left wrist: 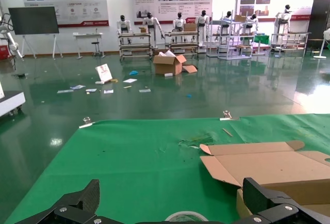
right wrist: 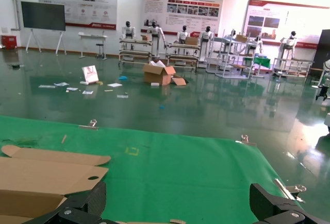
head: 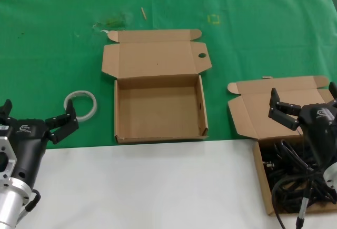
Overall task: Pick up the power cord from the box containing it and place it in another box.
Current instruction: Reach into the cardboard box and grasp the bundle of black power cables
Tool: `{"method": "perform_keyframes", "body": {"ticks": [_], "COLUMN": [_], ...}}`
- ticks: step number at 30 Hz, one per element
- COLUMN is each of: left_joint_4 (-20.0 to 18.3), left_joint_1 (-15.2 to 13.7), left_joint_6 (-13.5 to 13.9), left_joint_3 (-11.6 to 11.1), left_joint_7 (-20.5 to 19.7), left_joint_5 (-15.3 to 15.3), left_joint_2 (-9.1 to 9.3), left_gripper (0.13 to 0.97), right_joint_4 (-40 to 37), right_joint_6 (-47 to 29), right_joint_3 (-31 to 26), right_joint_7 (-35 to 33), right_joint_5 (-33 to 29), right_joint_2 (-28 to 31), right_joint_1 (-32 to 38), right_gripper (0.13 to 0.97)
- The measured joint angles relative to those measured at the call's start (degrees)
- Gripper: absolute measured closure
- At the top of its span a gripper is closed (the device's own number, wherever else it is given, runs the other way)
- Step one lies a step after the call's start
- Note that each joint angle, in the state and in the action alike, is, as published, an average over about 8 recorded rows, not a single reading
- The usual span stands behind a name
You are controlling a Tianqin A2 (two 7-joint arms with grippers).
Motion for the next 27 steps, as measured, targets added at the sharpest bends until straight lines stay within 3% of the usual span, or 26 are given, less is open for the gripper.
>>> {"method": "perform_keyframes", "body": {"ticks": [21, 27], "left_joint_4": [0.0, 0.0], "left_joint_1": [0.0, 0.0], "left_joint_6": [0.0, 0.0], "left_joint_3": [0.0, 0.0], "left_joint_7": [0.0, 0.0], "left_joint_5": [0.0, 0.0], "left_joint_2": [0.0, 0.0], "left_gripper": [0.132, 0.156], "right_joint_4": [0.21, 3.86], "right_joint_6": [0.31, 3.8], "right_joint_3": [-0.55, -5.97], "right_joint_7": [-0.01, 0.0], "right_joint_5": [0.22, 5.11], "right_joint_2": [0.38, 6.62], "right_joint_1": [0.16, 1.21], "right_gripper": [0.129, 0.129]}}
